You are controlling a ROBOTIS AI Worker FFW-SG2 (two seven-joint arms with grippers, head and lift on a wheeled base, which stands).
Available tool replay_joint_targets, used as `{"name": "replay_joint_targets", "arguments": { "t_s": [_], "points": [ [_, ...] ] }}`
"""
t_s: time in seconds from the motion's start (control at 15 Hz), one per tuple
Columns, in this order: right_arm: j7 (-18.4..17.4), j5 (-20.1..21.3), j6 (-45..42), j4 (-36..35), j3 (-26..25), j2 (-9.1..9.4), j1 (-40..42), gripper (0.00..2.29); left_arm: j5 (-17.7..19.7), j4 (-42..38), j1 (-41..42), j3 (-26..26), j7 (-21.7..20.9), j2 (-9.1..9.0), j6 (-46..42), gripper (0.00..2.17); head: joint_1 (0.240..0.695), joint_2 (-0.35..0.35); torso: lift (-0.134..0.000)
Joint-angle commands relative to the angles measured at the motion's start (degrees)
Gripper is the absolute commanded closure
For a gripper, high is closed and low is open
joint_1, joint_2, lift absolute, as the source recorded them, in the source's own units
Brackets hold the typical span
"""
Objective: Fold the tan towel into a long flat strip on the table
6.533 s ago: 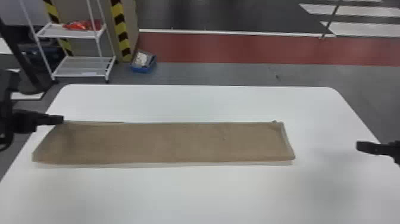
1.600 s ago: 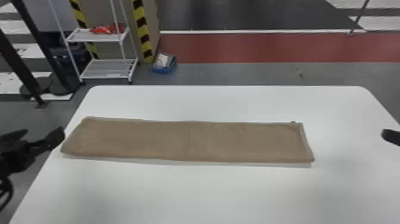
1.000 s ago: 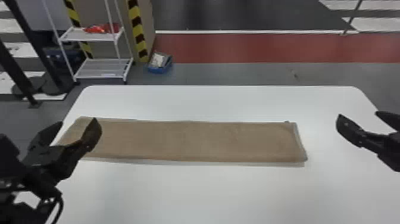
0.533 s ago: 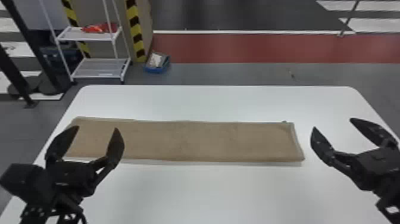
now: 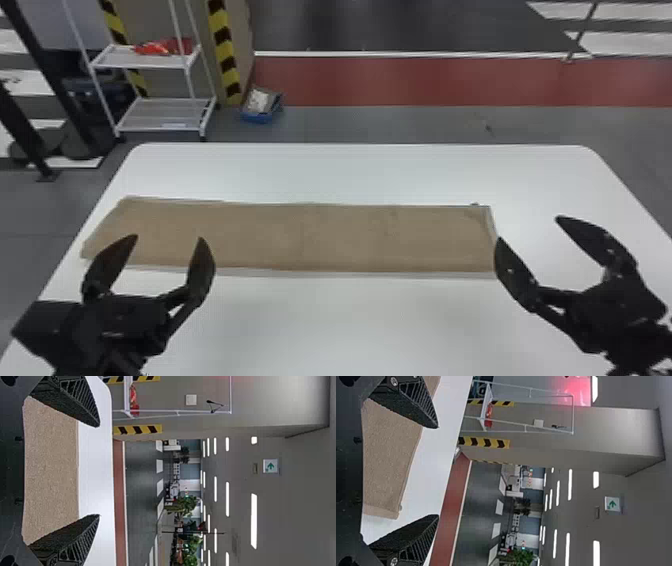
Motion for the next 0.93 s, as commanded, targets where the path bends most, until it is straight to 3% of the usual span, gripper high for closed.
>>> {"name": "replay_joint_targets", "arguments": {
  "t_s": [0.0, 0.2, 0.87],
  "points": [
    [0.0, -0.6, -1.2, 1.3, 1.0, 0.14, 0.1, 0.08, 0.0, -0.4, 0.5, 0.3, 0.1, -0.15, 0.0, 0.07, 0.695, 0.020, -0.123],
    [-3.4, -0.8, 0.4, 1.3, 1.1, 0.14, 0.3, 0.08, 0.0, -1.2, 0.9, 0.5, 0.5, -0.15, 1.1, 0.07, 0.695, 0.034, -0.123],
    [-3.6, -1.2, 0.6, 1.2, 1.4, 0.14, 0.6, 0.09, 0.0, -1.3, 0.8, 0.8, 0.5, -0.15, 1.4, 0.08, 0.695, 0.036, -0.123]
  ]
}}
